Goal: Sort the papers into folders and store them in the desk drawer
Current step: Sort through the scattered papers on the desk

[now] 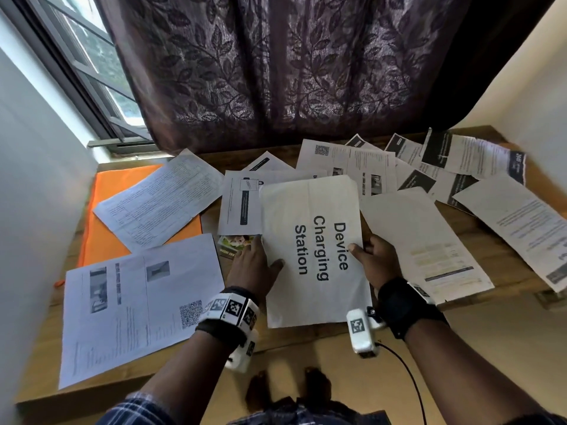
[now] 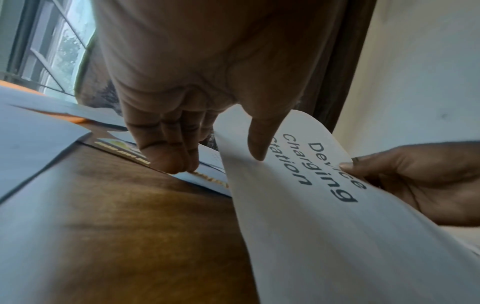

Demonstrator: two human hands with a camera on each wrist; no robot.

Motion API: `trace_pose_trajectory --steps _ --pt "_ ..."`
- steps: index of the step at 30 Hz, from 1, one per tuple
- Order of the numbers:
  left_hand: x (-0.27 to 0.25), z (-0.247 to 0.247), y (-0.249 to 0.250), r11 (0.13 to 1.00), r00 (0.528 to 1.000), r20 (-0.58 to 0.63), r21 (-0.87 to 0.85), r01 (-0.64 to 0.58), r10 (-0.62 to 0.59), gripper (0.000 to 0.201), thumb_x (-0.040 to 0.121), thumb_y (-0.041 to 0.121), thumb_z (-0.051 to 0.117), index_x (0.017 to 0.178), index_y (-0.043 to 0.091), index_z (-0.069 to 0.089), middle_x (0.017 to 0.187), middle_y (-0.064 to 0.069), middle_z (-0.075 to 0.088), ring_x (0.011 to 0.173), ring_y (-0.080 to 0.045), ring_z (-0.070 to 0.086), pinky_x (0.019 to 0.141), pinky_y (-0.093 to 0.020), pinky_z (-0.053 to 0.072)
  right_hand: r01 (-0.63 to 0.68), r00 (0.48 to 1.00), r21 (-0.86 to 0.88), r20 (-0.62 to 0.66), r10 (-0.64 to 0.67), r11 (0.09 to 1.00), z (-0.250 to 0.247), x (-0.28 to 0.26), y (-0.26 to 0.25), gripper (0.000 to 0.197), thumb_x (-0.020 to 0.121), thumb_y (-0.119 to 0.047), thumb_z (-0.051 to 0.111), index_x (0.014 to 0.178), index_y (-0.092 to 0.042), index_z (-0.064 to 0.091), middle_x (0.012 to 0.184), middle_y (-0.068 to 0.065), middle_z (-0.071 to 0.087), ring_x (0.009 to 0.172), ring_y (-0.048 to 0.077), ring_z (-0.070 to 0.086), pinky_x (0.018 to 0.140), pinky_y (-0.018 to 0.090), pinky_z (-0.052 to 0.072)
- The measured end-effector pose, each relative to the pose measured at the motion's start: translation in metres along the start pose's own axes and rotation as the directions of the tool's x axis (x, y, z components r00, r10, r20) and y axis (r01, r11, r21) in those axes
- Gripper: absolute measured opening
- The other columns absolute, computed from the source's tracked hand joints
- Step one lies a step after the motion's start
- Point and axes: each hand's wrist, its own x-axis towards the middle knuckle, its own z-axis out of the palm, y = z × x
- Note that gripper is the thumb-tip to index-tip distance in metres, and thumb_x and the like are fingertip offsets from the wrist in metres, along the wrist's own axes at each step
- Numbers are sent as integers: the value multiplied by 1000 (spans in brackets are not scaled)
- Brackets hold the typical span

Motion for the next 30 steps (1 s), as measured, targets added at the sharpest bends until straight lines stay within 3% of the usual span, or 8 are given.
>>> trace_pose_trajectory --steps 3,7,10,15,19,26,30 --pt "5 -7 -3 993 1000 -2 -115 25 -25 67 91 27 67 146 13 32 127 -15 63 114 -33 60 95 -40 48 21 1000 38 -14 -20 999 5 -2 -3 10 83 -15 73 91 -8 72 89 4 77 85 23 73 85 53 57" --pt "8 -11 -8 968 997 -54 -249 33 -48 56 88 12 68 138 18 42 115 -12 68 105 -32 65 90 -45 54 32 999 69 -27 -30 997 15 -5 -9 7 83 -13 76 90 -15 73 90 5 77 84 23 73 84 48 59" --pt "8 -16 -12 954 995 -86 -300 19 -47 49 89 11 67 133 19 46 113 -8 69 104 -29 65 88 -42 54 17 999 73 -46 -14 997 21 -3 -11 12 82 -16 77 93 -11 73 91 6 76 85 25 73 85 48 58" --pt "9 -20 -19 949 995 -82 -314 20 -48 45 90 16 68 131 18 50 110 -4 67 99 -24 64 82 -33 51 31 999 82 -33 -28 996 31 -2 -10 9 86 -11 72 95 -15 72 96 9 76 88 26 72 87 46 58" --pt "9 -24 -26 912 999 -29 -410 20 -34 44 88 16 71 128 19 51 107 -2 67 93 -22 66 81 -44 60 -1 1000 113 -18 3 994 38 0 -13 17 89 -9 69 105 -2 70 96 13 75 84 27 72 85 43 58" --pt "11 -31 -37 869 999 -33 -494 21 -42 46 87 10 70 128 19 50 113 -1 65 98 -21 66 83 -44 60 -14 1000 138 14 12 990 54 8 -15 8 89 -9 69 90 -17 69 92 11 75 83 29 72 81 44 59" --pt "13 -33 -44 875 998 3 -482 51 -57 41 91 17 68 128 20 50 109 -1 64 96 -22 66 81 -44 61 -2 1000 110 12 1 994 58 13 -17 7 89 -6 68 94 -11 69 96 16 74 83 29 71 81 42 58"
